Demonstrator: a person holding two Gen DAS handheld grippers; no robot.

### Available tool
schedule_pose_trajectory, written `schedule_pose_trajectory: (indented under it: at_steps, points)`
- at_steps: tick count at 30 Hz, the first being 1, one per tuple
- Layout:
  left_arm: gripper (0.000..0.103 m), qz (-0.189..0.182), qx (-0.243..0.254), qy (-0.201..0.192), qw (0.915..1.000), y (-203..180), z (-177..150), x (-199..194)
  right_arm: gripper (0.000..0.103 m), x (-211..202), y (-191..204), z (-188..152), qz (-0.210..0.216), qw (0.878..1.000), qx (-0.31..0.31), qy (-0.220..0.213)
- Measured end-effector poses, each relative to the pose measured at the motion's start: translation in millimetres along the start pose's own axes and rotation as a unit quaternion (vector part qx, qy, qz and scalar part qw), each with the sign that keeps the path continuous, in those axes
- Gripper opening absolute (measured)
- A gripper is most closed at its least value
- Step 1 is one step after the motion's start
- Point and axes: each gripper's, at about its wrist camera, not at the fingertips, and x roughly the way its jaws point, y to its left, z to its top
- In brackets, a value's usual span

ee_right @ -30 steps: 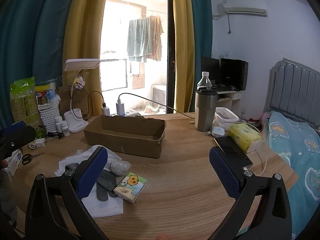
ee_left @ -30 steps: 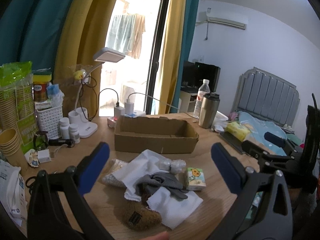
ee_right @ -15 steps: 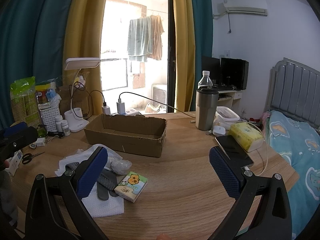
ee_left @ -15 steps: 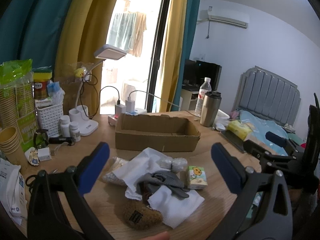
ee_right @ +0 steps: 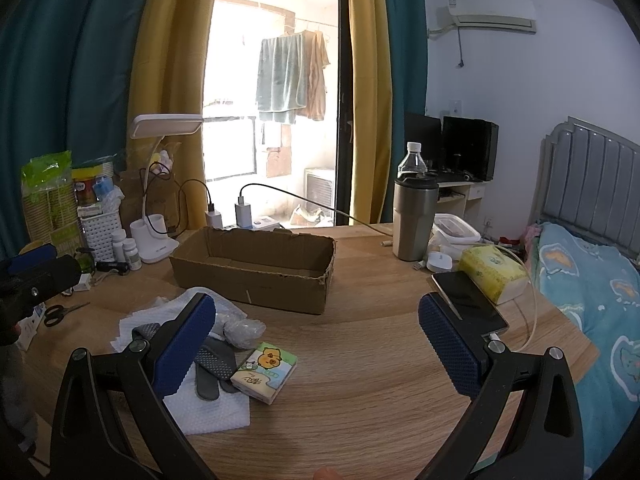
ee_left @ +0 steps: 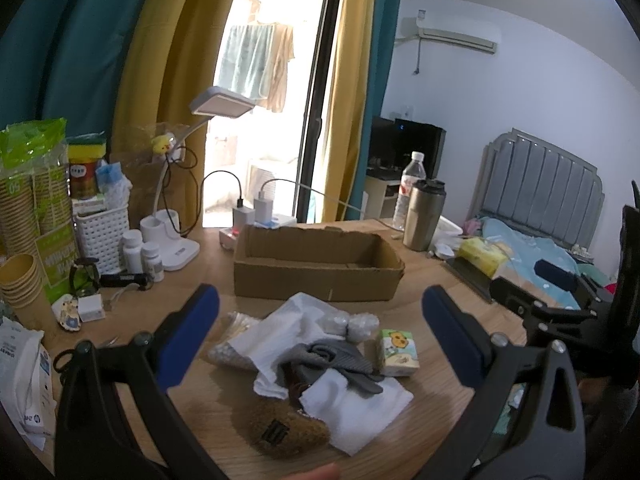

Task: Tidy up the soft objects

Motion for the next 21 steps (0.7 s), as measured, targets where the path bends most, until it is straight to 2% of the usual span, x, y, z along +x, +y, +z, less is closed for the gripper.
schedule_pose_trajectory:
  at_steps: [21]
  points:
    - [0.103, -0.001, 0.004, -0.002, 1.0, -3.2, 1.1, 0.1, 0.103, -0.6, 0.8, 0.0, -0.001, 1.0, -0.001, -0.001]
